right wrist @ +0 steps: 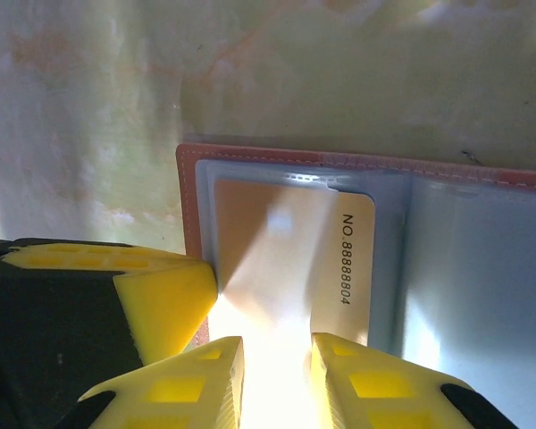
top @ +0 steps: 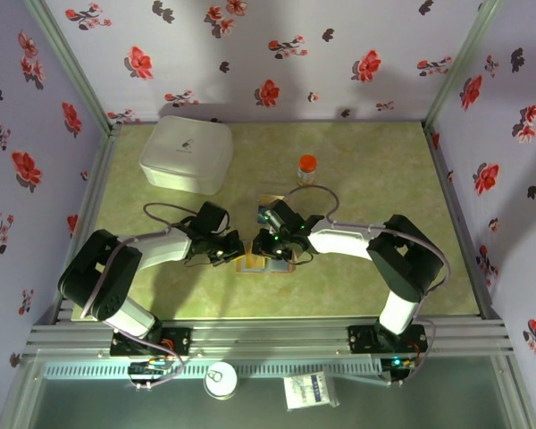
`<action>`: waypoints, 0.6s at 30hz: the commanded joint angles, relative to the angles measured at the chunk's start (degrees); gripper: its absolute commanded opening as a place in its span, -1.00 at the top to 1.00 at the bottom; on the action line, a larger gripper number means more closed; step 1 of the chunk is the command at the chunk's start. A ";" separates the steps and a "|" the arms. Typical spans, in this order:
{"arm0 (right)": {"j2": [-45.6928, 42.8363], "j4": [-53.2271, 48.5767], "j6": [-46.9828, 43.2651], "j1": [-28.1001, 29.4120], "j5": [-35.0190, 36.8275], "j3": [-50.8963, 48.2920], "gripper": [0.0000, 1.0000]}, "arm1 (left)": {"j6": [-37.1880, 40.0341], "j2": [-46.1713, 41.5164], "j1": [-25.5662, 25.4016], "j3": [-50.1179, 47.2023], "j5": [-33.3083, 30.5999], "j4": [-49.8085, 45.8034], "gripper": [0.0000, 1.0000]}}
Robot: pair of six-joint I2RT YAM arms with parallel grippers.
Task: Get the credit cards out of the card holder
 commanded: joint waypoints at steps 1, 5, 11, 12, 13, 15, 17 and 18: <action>1.46 0.84 0.80 -0.10 -0.51 -0.93 0.48 | 0.75 -0.69 0.40 -1.26 -0.62 -2.43 1.00; 2.34 -0.18 0.48 -0.10 0.28 -0.87 0.48 | 0.74 -0.74 0.40 -1.27 -0.62 -2.44 1.00; 1.38 -4.31 -1.16 -0.17 2.88 -0.17 0.48 | 0.74 -0.77 0.39 -1.39 -0.71 -2.53 1.00; 1.00 -5.25 -1.53 -0.10 3.51 0.10 0.48 | 0.71 -0.74 0.40 -1.37 -0.71 -2.52 1.00; 0.70 -6.07 -1.78 -0.13 3.89 0.27 0.48 | 0.66 -0.70 0.42 -1.35 -0.75 -2.52 1.00; -0.05 -7.37 -2.33 -0.14 4.61 0.58 0.48 | 0.63 -0.62 0.40 -1.32 -0.71 -2.47 1.00; -0.43 -8.10 -2.56 -0.14 4.76 0.80 0.48 | 0.64 -0.49 0.39 -1.20 -0.75 -2.43 1.00; -0.60 -8.34 -2.62 -0.12 4.90 0.81 0.48 | 0.60 -0.46 0.39 -1.12 -0.73 -2.43 1.00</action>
